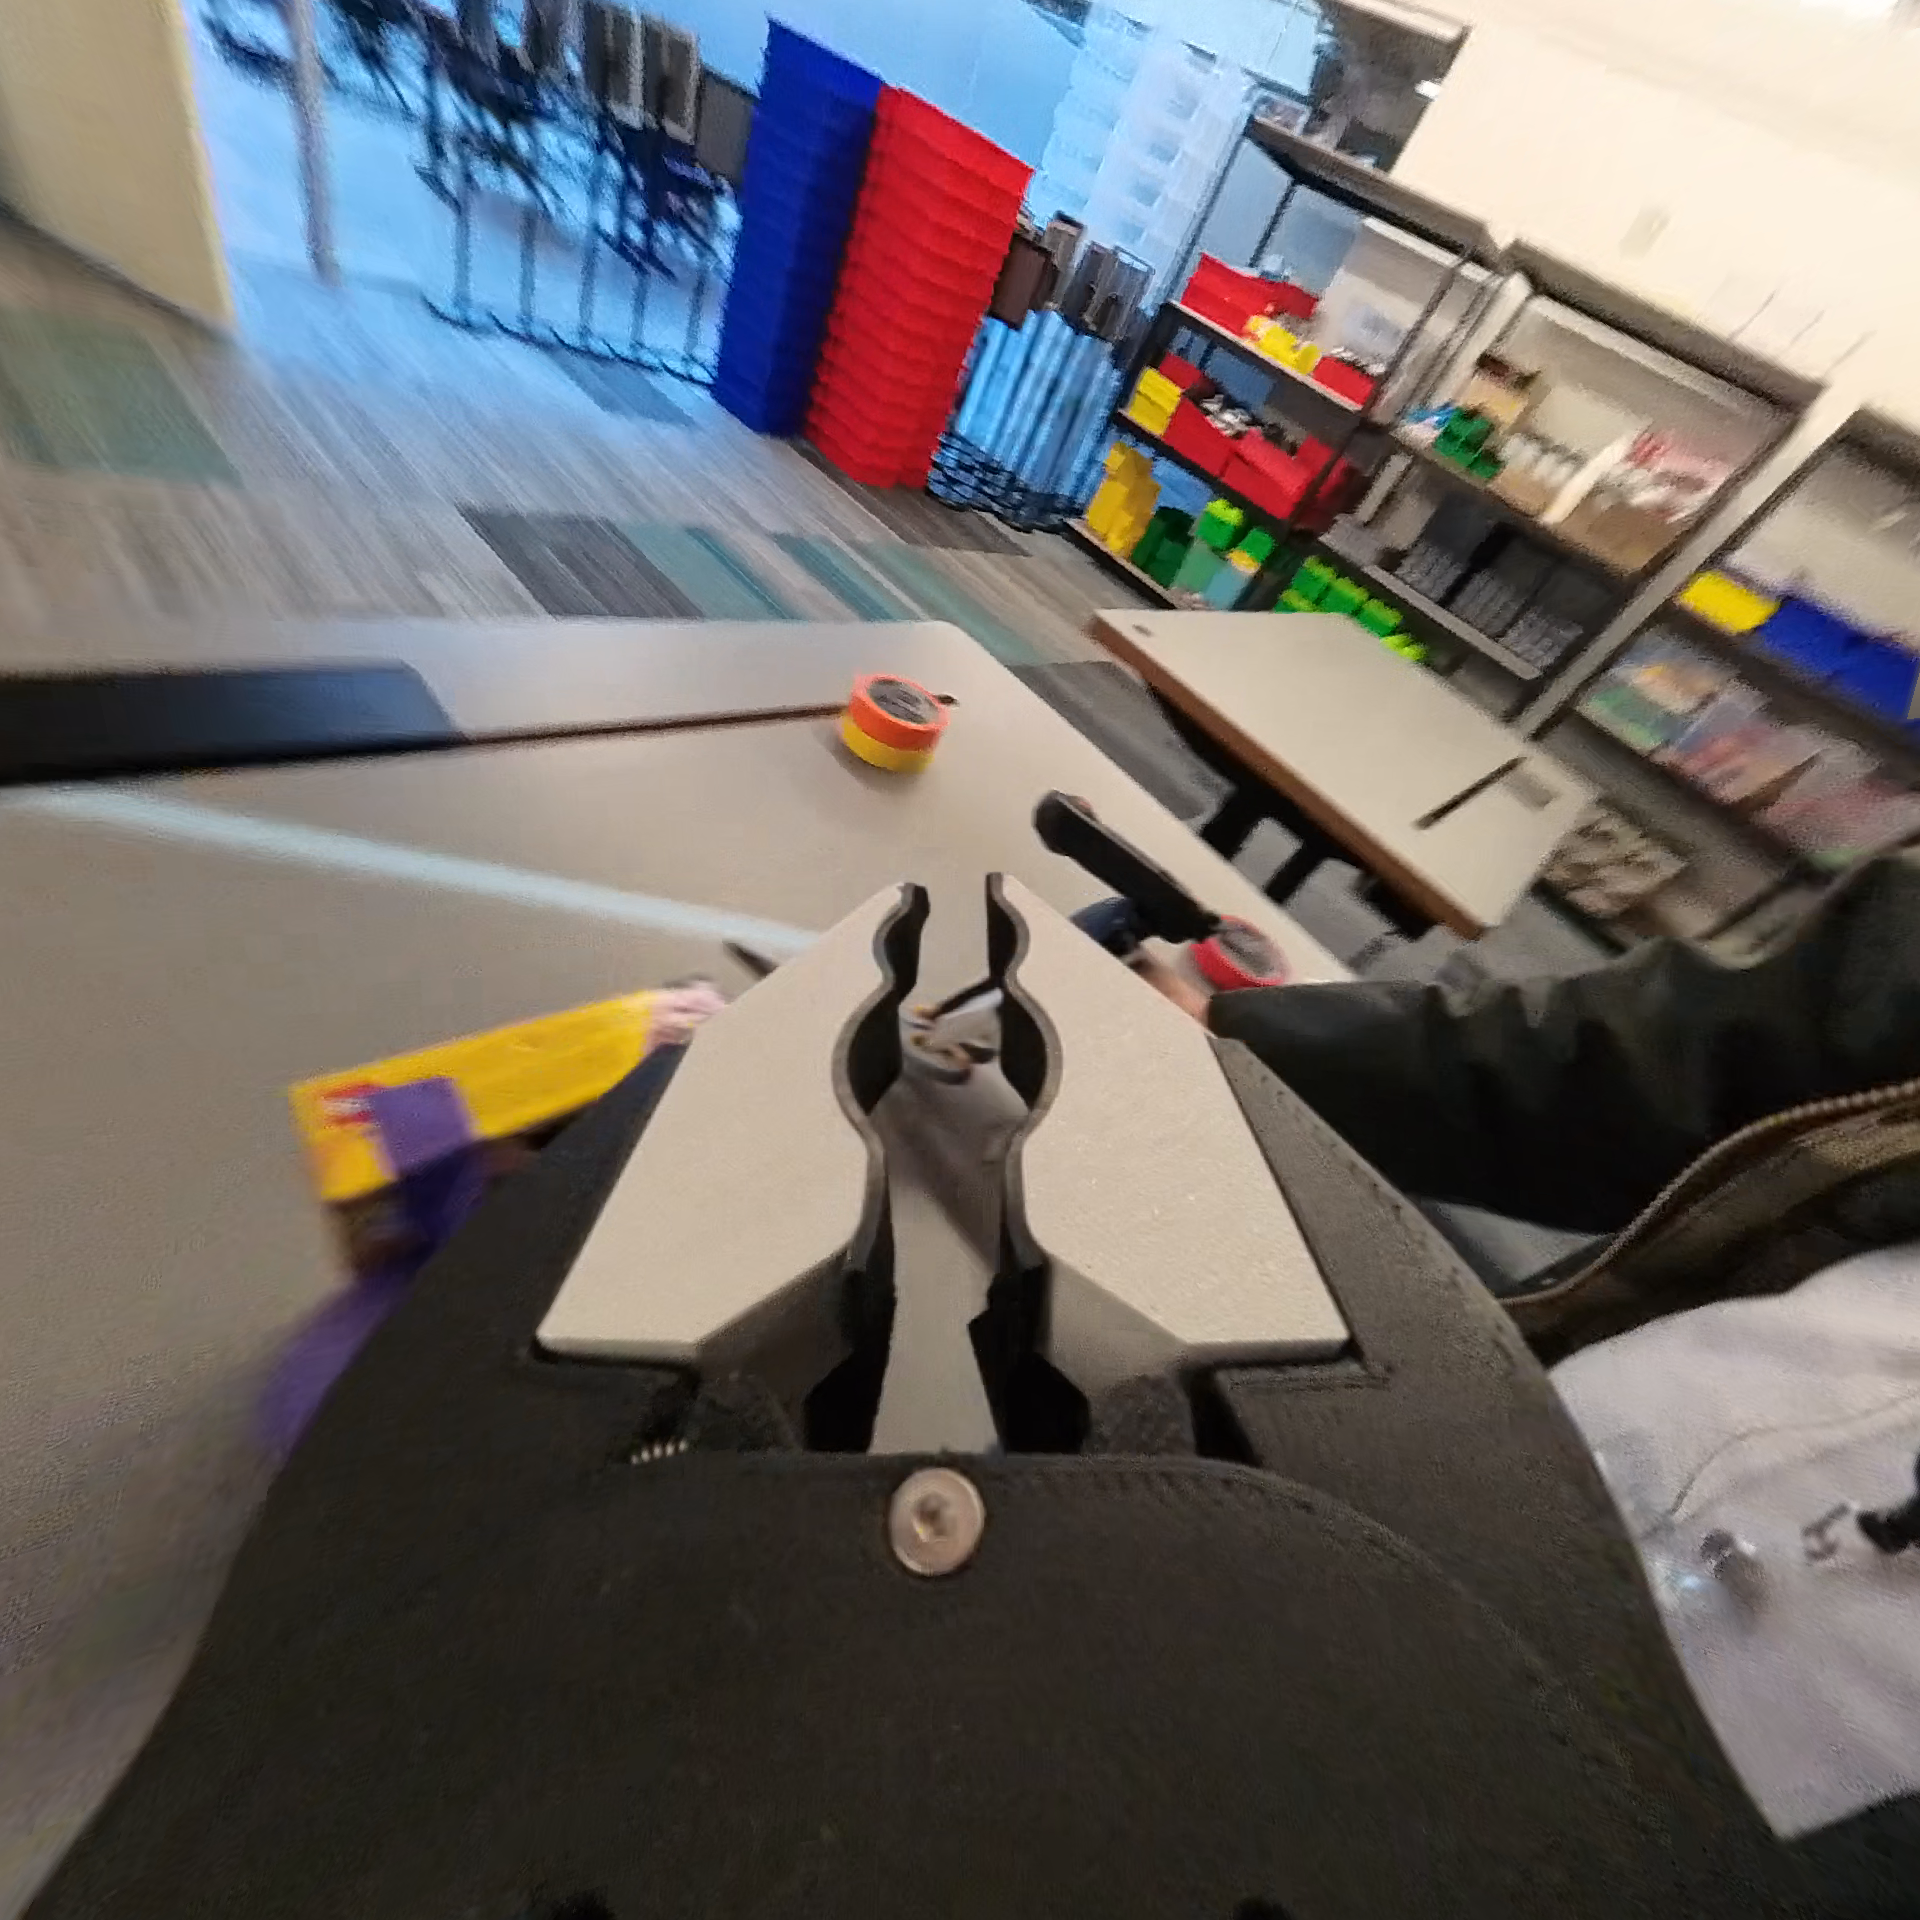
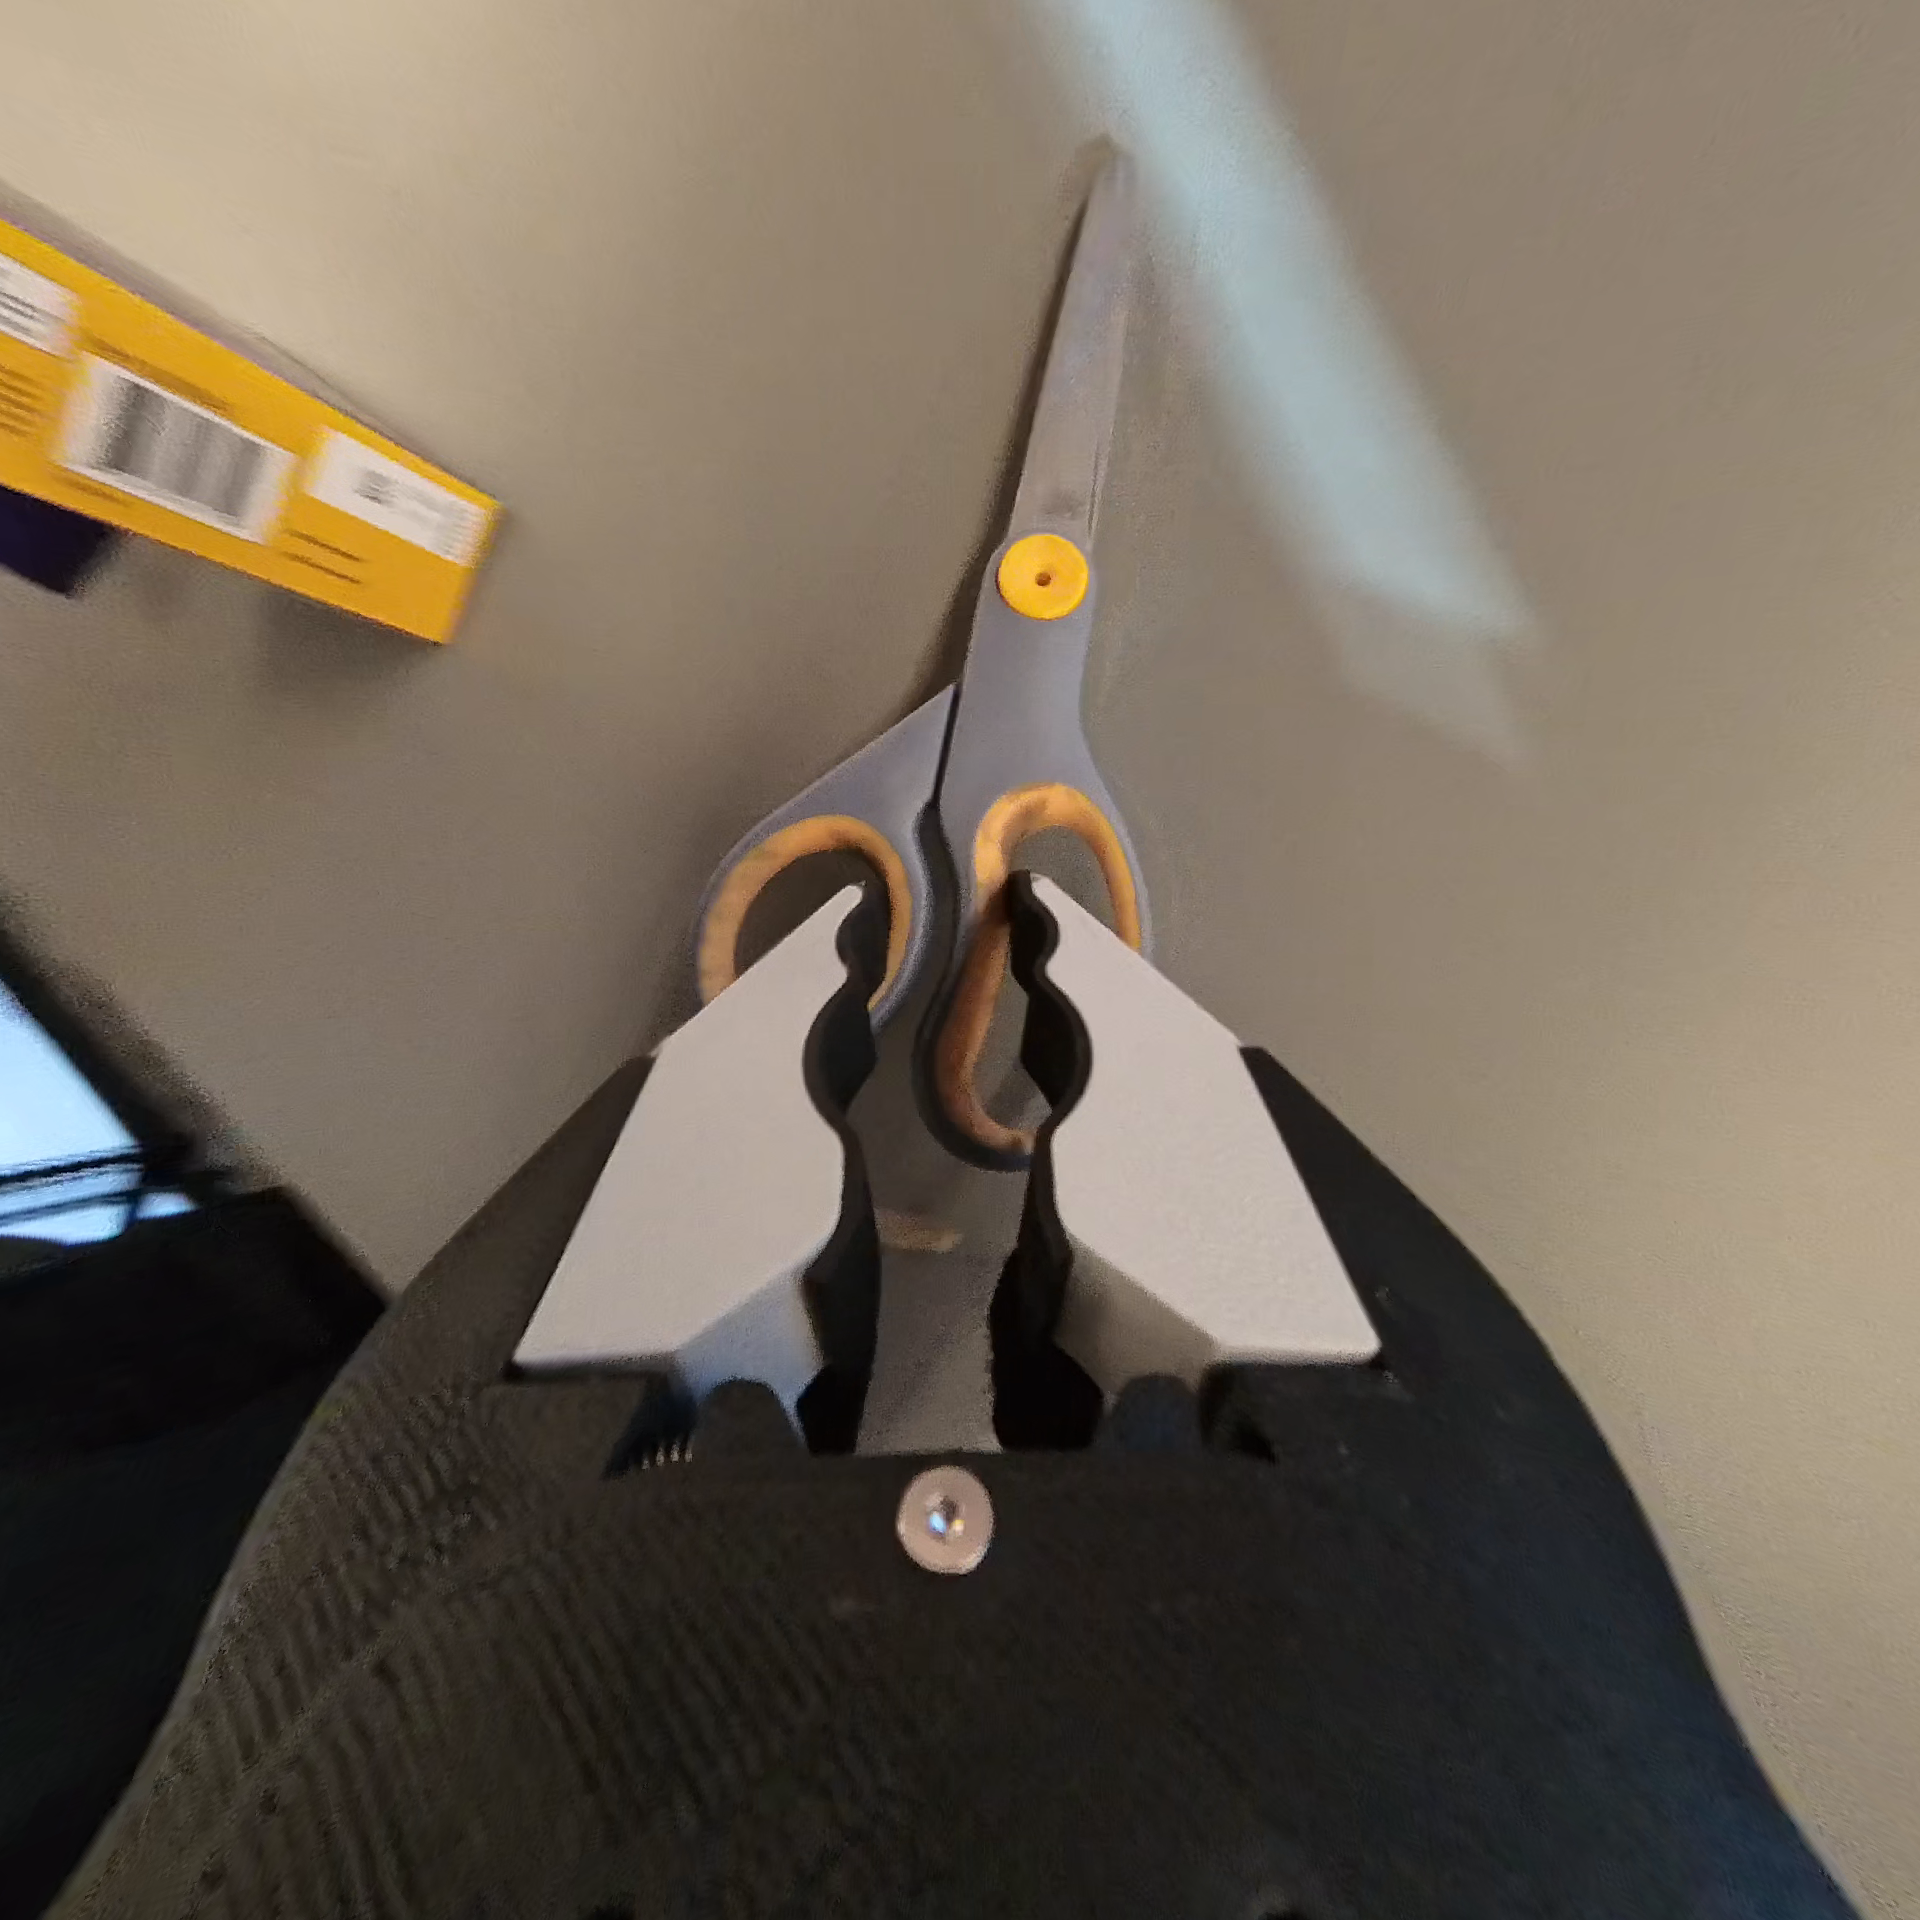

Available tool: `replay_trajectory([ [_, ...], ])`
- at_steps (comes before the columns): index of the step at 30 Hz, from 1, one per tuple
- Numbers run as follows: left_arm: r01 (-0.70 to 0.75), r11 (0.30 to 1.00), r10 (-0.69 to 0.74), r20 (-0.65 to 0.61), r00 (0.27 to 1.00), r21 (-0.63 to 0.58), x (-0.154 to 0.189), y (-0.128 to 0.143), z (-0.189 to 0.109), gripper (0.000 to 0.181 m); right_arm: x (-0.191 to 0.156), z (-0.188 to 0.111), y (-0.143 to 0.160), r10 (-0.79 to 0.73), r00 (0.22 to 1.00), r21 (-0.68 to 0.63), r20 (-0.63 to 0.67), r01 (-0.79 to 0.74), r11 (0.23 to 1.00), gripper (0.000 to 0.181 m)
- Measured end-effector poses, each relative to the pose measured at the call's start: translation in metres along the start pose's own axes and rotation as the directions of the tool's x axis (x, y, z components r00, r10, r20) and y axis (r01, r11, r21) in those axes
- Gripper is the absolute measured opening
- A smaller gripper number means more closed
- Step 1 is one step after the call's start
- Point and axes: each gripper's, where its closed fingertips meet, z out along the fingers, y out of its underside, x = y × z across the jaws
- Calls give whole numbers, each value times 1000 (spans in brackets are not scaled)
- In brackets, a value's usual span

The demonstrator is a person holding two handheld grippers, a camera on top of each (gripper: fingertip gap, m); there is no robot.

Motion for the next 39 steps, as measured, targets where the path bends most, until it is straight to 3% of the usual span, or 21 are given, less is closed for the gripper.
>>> replay_trajectory([
  [4, 172, 980, -182, -99, 978, -98, 14, 47, 64, 15, -39, -21, -5, 212, 953, 106, 216, -239, 965, 23],
  [10, 370, 881, -411, -91, 907, -297, 33, 102, 138, 26, -68, -83, -22, 230, 901, 271, 369, -341, 900, 23],
  [12, 427, 841, -476, -81, 875, -332, 40, 108, 156, 30, -75, -113, -32, 121, 938, 371, 325, -244, 896, 23],
  [15, 454, 829, -509, -103, 855, -325, 54, 97, 177, 38, -96, -156, -46, -113, 980, 481, 163, 21, 877, 23],
  [20, 489, 800, -574, -208, 792, -346, 85, 75, 195, 34, -132, -195, -55, -415, 909, 547, -26, 360, 756, 22],
  [22, 527, 769, -624, -247, 741, -361, 92, 68, 194, 14, -143, -196, -50, -507, 860, 533, -63, 458, 712, 23],
  [24, 544, 749, -643, -222, 732, -378, 90, 73, 192, 14, -143, -192, -47, -532, 843, 512, -83, 494, 703, 23],
  [26, 541, 752, -628, -163, 761, -376, 84, 82, 190, 14, -144, -180, -41, -508, 861, 443, -32, 468, 765, 23],
  [29, 582, 722, -649, -75, 757, -374, 80, 93, 189, 14, -145, -152, -28, -489, 872, 282, -10, 471, 836, 44],
  [32, 601, 705, -637, 38, 770, -375, 67, 108, 186, 14, -150, -130, -20, -433, 901, 188, 33, 420, 888, 39],
  [37, 645, 656, -654, 132, 745, -393, 55, 123, 172, 15, -171, -110, -7, -323, 918, 127, 232, 300, 945, 23],
  [39, 673, 620, -710, 75, 700, -402, 57, 113, 166, 21, -188, -118, -14, -219, 879, 192, 423, 149, 970, 23],
])
